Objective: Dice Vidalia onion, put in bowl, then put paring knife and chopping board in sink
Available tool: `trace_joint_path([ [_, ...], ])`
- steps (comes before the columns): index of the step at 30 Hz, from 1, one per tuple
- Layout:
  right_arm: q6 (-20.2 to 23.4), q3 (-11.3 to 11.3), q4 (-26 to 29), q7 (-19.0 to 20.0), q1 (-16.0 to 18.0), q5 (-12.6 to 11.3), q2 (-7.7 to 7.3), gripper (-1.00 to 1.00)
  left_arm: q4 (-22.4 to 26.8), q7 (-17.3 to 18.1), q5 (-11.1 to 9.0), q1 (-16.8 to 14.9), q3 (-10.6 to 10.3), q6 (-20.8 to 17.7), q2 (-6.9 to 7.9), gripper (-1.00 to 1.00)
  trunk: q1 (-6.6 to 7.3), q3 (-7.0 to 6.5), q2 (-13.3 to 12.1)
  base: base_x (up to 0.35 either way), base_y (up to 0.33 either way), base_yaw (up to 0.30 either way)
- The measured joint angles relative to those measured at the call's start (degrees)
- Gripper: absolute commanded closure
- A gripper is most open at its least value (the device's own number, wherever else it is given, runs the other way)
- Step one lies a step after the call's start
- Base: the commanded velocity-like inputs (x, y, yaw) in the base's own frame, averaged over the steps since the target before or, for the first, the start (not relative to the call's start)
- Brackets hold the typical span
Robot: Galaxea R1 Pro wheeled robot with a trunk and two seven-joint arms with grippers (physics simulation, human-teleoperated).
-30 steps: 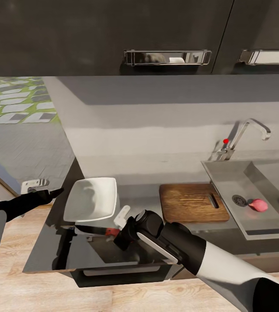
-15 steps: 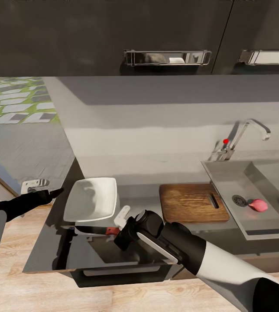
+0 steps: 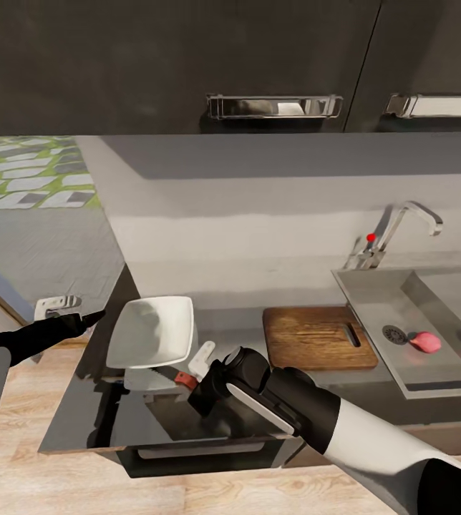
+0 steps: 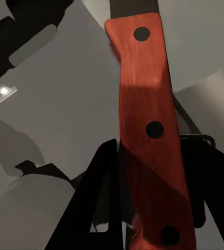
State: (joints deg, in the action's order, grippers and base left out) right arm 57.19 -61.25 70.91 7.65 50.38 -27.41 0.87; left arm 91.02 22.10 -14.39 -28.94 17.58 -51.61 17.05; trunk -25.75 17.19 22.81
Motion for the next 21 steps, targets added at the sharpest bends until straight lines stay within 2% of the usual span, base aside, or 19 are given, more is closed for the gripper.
trace_joint_path([
  [12,0.00,-0.05,0.00,0.00,0.00,-0.02,0.05,1.00,0.00,0.00,-0.02,0.00,0.00,0.00,0.00,-1.00,0.00,-1.11,0.00,-0.001,0.000,0.000],
  [17,0.00,-0.04,0.00,-0.05,0.00,-0.01,0.17,1.00,-0.01,0.00,-0.03,-0.01,0.00,0.00,0.00,-1.00,-0.02,-1.40,0.00,-0.198,0.000,0.000],
  [21,0.00,-0.08,0.00,-0.04,0.00,0.01,0.17,1.00,0.00,0.00,-0.01,0.00,0.01,0.00,0.01,-1.00,-0.01,-1.44,-0.01,-0.048,0.000,0.000],
])
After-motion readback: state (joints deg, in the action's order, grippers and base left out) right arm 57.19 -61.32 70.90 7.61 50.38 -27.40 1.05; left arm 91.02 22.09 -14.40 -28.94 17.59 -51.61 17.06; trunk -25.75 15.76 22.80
